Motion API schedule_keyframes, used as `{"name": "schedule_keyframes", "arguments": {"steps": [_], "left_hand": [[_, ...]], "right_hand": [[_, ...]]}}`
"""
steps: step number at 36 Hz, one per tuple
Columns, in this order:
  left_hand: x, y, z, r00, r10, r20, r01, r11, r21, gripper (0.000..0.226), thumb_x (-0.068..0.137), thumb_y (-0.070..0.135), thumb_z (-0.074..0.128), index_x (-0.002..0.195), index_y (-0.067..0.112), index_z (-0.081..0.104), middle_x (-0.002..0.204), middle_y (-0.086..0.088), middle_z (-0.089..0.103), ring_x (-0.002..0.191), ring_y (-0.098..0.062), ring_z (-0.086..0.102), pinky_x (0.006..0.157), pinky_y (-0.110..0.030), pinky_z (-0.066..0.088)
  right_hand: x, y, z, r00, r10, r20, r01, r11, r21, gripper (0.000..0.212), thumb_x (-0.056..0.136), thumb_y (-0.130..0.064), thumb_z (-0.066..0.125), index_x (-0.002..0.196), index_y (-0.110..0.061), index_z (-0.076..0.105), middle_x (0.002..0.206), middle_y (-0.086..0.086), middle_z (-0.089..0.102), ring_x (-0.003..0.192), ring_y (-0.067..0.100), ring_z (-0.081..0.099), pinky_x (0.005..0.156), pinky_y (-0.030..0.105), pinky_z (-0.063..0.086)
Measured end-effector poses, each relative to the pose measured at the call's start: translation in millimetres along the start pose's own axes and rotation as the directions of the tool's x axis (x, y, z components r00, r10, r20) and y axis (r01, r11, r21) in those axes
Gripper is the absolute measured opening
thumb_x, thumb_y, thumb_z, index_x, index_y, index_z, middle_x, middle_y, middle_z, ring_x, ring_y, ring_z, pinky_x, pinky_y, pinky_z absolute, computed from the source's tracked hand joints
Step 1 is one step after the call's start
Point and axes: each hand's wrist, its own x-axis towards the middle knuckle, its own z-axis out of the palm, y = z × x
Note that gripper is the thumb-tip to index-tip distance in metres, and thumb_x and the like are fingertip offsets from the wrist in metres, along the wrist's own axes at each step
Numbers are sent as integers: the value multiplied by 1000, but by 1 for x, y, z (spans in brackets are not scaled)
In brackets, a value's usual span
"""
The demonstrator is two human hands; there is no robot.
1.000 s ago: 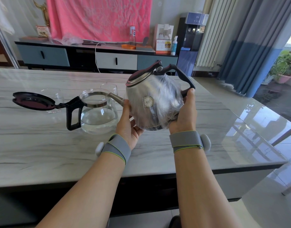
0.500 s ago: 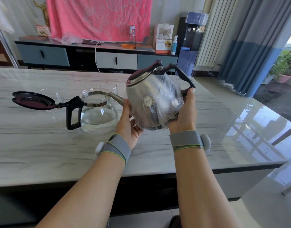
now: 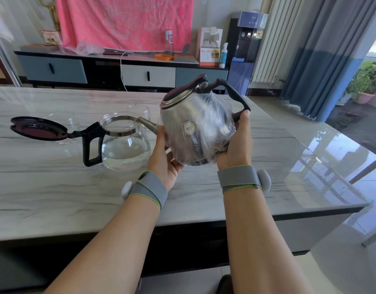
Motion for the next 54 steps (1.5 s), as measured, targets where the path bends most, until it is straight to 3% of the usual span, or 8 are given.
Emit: {"name": "schedule_keyframes", "arguments": {"steps": [4, 13, 22, 32, 42, 47, 54], "left_hand": [[0, -1, 1, 1000, 1, -5, -1, 1000, 8, 63, 78, 68, 69, 111, 14, 67, 95, -11, 75, 83, -22, 75, 66, -34, 61], [1, 0, 1, 1000, 5, -6, -5, 1000, 15, 64, 80, 68, 68, 116, 15, 67, 96, -10, 74, 83, -22, 74, 68, -34, 61], [2, 0, 2, 1000, 17, -10, -17, 1000, 7, 64, 81, 67, 68, 118, 14, 66, 93, -9, 73, 80, -21, 74, 75, -36, 63], [1, 0, 2, 1000, 19, -10, -19, 1000, 9, 64, 82, 67, 67, 117, 13, 65, 93, -9, 72, 81, -21, 73, 71, -35, 63], [2, 1, 2, 1000, 16, -16, -16, 1000, 5, 59, 81, 66, 69, 108, 14, 66, 85, -7, 74, 76, -20, 74, 74, -35, 63], [1, 0, 2, 1000, 17, -5, -17, 1000, 3, 59, 82, 66, 68, 109, 14, 65, 91, -9, 71, 80, -21, 73, 74, -36, 63], [0, 1, 2, 1000, 13, -9, -13, 1000, -4, 60, 81, 66, 69, 110, 13, 65, 94, -10, 71, 81, -21, 73, 72, -35, 63]], "right_hand": [[1, 0, 0, 1000, 5, -5, -5, 1000, 9, 40, 107, -50, 54, 81, -24, 70, 78, -9, 78, 79, 13, 75, 70, 32, 60], [1, 0, -1, 1000, 12, -6, -12, 1000, -8, 42, 107, -50, 54, 77, -25, 70, 75, -10, 77, 79, 13, 73, 68, 31, 58], [4, 2, 0, 1000, 11, 10, -11, 1000, -14, 40, 104, -54, 56, 82, -25, 72, 92, -4, 80, 92, 19, 75, 80, 37, 61], [4, 2, 0, 1000, 10, 9, -10, 1000, -4, 40, 105, -55, 55, 87, -24, 74, 98, -1, 80, 95, 21, 76, 79, 37, 61], [5, 1, 0, 1000, 13, -4, -13, 1000, -5, 44, 106, -53, 55, 73, -27, 69, 77, -9, 76, 78, 14, 73, 65, 29, 57], [4, 2, 0, 1000, 15, -6, -15, 1000, -13, 42, 105, -53, 56, 78, -25, 71, 87, -5, 79, 88, 18, 74, 74, 34, 59], [1, 0, 0, 1000, 18, -3, -18, 1000, -7, 43, 106, -52, 56, 74, -25, 69, 76, -9, 77, 81, 15, 73, 72, 33, 59]]}}
